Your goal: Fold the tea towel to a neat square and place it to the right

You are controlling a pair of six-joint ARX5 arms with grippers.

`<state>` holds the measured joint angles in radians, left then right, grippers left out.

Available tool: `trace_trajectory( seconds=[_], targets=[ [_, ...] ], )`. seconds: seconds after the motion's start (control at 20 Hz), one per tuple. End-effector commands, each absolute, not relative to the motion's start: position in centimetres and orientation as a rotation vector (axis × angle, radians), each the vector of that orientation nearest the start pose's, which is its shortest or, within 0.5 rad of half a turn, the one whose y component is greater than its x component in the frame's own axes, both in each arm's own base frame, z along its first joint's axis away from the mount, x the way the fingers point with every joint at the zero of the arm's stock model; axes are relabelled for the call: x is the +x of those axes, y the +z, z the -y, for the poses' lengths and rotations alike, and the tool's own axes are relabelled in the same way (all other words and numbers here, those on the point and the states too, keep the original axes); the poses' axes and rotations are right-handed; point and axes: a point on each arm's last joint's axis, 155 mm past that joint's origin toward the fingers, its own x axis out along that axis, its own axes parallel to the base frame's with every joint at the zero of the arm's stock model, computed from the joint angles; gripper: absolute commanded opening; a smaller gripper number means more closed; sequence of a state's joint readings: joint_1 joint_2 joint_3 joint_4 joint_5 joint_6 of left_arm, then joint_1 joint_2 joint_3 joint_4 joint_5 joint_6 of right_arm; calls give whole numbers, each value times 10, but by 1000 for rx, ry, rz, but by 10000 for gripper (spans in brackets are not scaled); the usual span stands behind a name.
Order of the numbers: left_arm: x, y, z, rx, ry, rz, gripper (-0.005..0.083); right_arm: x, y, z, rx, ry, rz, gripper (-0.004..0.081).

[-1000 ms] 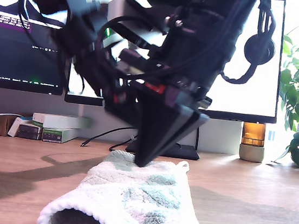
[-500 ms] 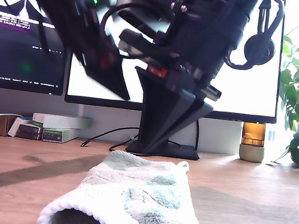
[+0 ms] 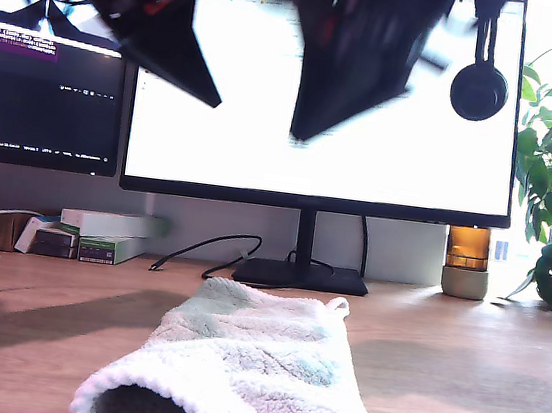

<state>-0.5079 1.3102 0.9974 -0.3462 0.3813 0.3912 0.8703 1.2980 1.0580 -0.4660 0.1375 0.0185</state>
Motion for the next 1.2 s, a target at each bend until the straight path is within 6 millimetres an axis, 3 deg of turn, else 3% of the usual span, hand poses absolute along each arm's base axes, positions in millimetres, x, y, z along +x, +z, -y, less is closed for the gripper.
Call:
trace_trajectory(
  seconds=[0.0,0.25,0.5,0.65,0.75,0.9,1.15],
  targets=[
    [302,207,246,354,-957,-437,-24,264,185,-272,-340,693,-633,-13],
    [271,191,232,271,-940,-396,-24,242,183,-249,-284,709,-525,-13],
    [229,151,237,224,-1003,-464,-24,208,147,-243,-258,770,-531,-13],
    [197,117,249,238,-1099,-551,-24,197,117,-241,-296,789,-598,-12],
    [186,105,256,256,-1138,-578,-24,193,107,-245,-302,814,-629,-12],
    [181,86,264,274,-1164,-628,-24,193,101,-257,-292,851,-638,-13],
    [190,45,265,307,-1129,-733,-24,195,83,-269,-301,875,-671,-13]
  ],
)
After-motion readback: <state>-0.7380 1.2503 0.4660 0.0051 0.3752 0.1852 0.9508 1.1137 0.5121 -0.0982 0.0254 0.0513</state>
